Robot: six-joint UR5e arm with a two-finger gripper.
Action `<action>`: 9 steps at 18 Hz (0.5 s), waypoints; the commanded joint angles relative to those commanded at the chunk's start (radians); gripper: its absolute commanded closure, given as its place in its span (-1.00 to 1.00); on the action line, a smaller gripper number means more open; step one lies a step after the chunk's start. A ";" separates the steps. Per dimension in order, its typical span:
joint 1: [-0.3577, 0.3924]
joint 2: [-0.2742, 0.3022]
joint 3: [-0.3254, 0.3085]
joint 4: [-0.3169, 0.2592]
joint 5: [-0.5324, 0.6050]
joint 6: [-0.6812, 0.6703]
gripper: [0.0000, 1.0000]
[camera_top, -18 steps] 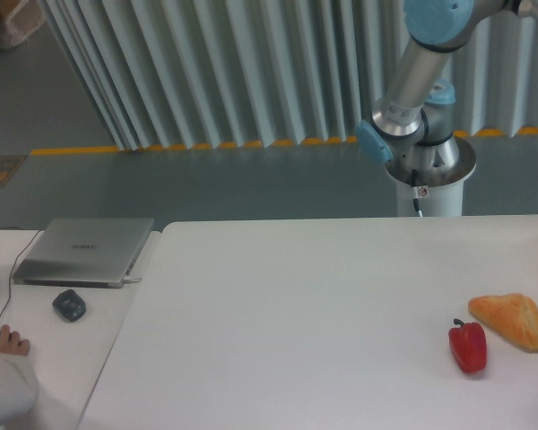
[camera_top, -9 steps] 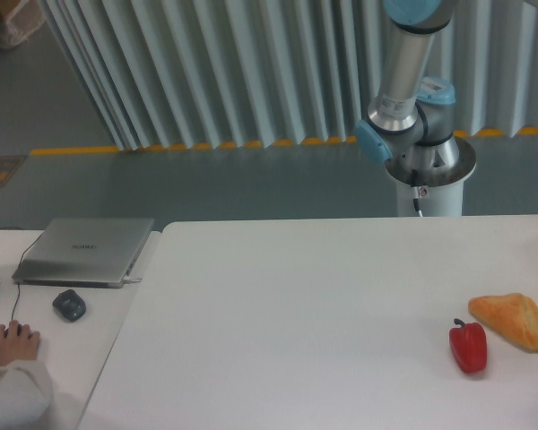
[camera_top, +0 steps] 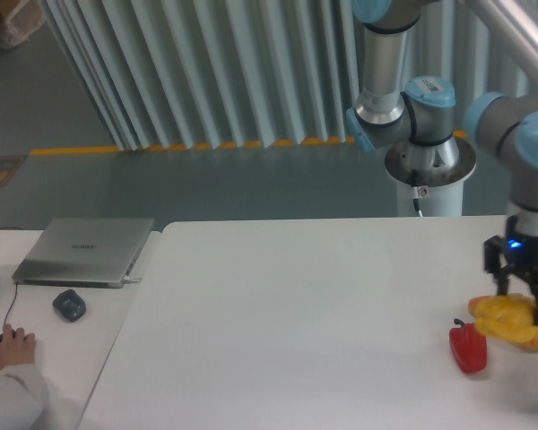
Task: Place the yellow pepper on the table
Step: 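Lower the gripper holding the yellow pepper toward the table beside the red pepper, then set the yellow pepper on the table and open the gripper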
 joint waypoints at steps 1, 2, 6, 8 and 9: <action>-0.044 -0.021 -0.002 0.009 0.021 -0.072 0.50; -0.071 -0.040 0.003 0.018 0.047 -0.124 0.50; -0.154 -0.098 0.000 0.058 0.150 -0.216 0.48; -0.170 -0.110 0.000 0.058 0.181 -0.229 0.48; -0.172 -0.112 -0.002 0.058 0.190 -0.229 0.48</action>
